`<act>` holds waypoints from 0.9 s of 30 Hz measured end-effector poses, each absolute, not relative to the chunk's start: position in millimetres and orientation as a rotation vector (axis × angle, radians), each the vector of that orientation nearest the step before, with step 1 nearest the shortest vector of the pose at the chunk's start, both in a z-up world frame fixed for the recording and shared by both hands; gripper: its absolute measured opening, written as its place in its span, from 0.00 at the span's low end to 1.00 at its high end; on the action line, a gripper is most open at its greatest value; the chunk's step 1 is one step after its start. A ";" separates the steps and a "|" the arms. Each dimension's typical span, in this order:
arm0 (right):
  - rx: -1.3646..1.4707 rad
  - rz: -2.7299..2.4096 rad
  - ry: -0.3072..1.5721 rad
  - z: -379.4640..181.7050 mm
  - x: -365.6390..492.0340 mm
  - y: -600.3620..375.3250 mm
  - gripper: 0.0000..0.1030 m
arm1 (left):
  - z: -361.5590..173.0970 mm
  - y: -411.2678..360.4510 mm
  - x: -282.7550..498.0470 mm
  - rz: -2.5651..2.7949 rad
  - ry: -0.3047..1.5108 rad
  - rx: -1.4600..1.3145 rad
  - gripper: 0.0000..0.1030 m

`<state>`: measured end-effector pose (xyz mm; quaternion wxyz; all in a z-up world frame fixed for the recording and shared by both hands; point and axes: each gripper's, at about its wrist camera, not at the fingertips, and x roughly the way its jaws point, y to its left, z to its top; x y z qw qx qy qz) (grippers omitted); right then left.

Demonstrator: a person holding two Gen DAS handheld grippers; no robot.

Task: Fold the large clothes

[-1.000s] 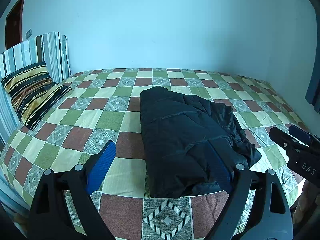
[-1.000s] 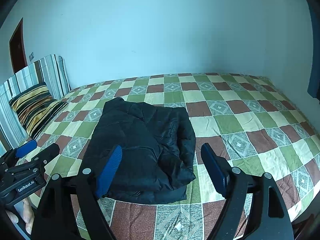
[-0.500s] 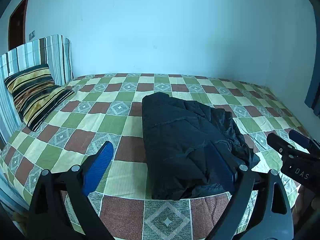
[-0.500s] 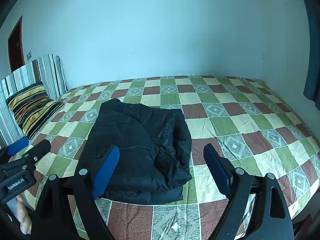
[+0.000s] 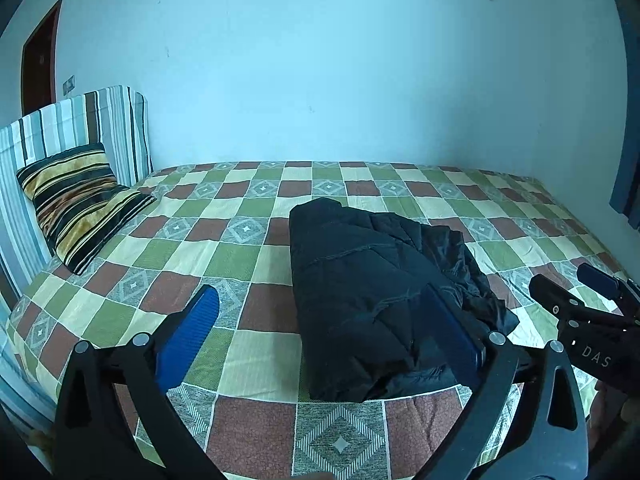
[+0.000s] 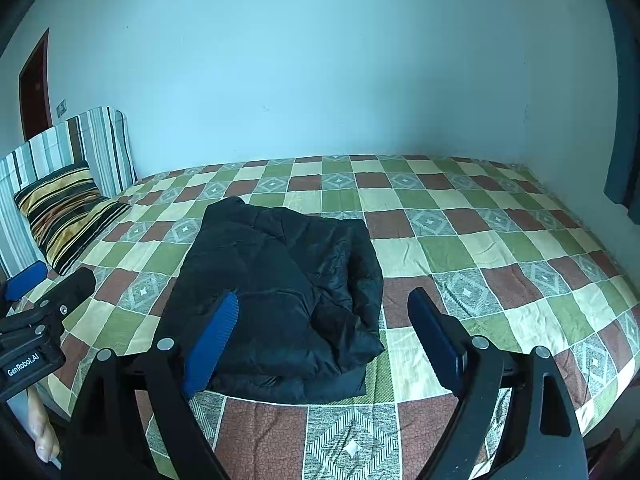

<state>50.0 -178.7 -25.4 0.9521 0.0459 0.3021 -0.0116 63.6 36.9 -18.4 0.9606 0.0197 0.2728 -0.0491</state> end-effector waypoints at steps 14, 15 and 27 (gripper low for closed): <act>0.093 -0.021 0.632 -30.6 48.9 -174.5 0.83 | -23.0 36.2 67.2 -0.091 0.569 0.037 0.98; 0.092 -0.020 0.634 -31.1 49.5 -175.2 0.83 | -24.5 36.0 68.6 -0.095 0.576 0.037 0.98; 0.100 -0.009 0.673 -44.6 62.5 -179.0 0.83 | -41.1 33.9 78.0 -0.137 0.605 0.037 0.98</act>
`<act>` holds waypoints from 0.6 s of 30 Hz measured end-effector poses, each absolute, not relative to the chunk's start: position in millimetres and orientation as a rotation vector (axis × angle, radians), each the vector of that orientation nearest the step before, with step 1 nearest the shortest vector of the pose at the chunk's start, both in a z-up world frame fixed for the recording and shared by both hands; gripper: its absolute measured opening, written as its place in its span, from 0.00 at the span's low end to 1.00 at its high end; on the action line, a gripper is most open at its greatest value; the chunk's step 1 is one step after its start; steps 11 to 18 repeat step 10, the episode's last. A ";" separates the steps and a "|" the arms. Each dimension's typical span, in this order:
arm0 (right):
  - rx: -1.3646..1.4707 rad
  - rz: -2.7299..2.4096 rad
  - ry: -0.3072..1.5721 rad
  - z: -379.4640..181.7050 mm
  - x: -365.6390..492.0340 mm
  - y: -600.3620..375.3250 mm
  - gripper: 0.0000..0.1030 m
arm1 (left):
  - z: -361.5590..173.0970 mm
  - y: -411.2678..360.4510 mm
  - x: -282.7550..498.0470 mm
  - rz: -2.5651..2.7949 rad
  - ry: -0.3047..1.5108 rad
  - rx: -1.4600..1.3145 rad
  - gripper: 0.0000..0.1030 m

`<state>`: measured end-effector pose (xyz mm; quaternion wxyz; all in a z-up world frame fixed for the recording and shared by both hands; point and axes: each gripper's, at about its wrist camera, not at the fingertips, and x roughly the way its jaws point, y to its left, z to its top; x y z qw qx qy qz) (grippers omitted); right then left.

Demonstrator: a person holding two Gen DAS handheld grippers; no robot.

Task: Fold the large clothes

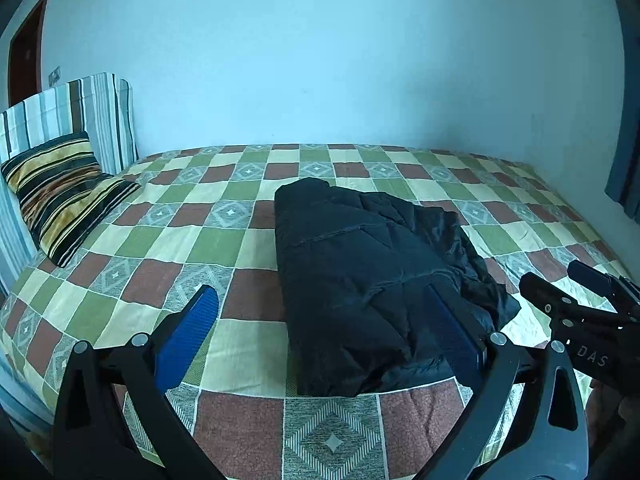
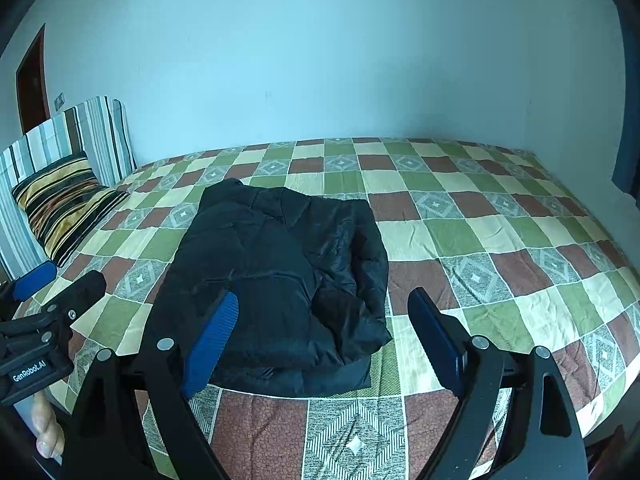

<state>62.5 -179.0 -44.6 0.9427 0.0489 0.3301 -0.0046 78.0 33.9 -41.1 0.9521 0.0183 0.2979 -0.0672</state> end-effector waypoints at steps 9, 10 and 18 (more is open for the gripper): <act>0.124 -0.031 0.697 -56.6 68.9 -192.7 0.83 | -63.5 54.0 99.0 -0.093 0.688 -0.005 0.98; 0.129 -0.029 0.700 -58.3 69.8 -194.4 0.83 | -66.0 57.4 100.6 -0.092 0.699 -0.019 0.98; 0.129 -0.029 0.700 -58.3 69.8 -194.4 0.83 | -66.0 57.4 100.6 -0.092 0.699 -0.019 0.98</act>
